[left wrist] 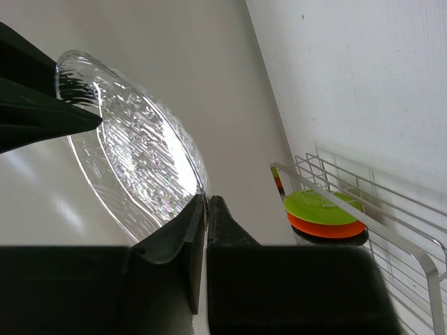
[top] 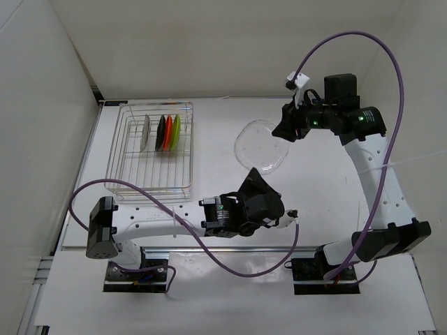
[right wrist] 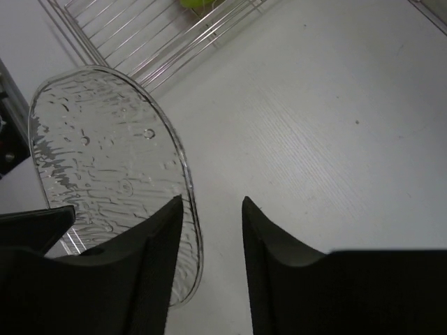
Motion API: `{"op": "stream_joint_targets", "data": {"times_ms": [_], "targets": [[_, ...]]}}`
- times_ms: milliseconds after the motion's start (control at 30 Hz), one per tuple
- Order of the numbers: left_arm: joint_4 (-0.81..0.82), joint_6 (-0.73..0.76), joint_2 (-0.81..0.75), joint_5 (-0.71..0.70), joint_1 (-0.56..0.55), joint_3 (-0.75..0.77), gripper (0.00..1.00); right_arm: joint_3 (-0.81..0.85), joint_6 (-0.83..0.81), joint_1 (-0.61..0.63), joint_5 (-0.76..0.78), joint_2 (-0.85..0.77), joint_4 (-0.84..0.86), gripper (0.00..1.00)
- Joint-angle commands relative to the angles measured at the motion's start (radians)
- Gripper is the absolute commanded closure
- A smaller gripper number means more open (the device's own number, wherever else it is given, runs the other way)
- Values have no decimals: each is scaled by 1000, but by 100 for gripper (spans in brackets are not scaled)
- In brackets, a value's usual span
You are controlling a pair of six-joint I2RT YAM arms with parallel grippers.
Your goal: Unload the plates from the dish rack
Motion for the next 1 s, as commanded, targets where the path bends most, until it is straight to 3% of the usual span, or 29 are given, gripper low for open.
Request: {"op": "stream_joint_targets", "data": {"times_ms": [0, 133, 200, 300, 367, 400, 467, 533, 767, 800, 967], "targets": [[34, 12, -1, -24, -4, 53, 89, -9, 14, 7, 8, 2, 28, 63], [45, 21, 8, -24, -4, 53, 89, -18, 14, 16, 22, 2, 28, 83], [45, 21, 8, -15, -4, 43, 89, -18, 23, 16, 22, 2, 28, 100], [45, 21, 17, -15, 14, 53, 88, -27, 43, 16, 34, 2, 39, 100], [34, 11, 17, -15, 30, 63, 71, -27, 67, 16, 34, 2, 49, 100], [25, -17, 17, -6, 46, 72, 45, -27, 80, 16, 51, 2, 72, 100], [-1, -49, 17, -6, 65, 99, 34, -27, 126, 16, 81, 11, 91, 100], [-74, -99, 26, 5, 80, 120, 0, -17, 159, 16, 149, 23, 118, 100], [-354, -294, -24, 114, 201, 132, 0, -35, 440, -44, 462, 159, 273, 100], [-354, -310, -34, 128, 255, 132, 0, -35, 458, -68, 520, 183, 293, 100], [-365, -441, -54, 223, 502, 222, 0, -67, 459, -139, 519, 362, 382, 100]]}}
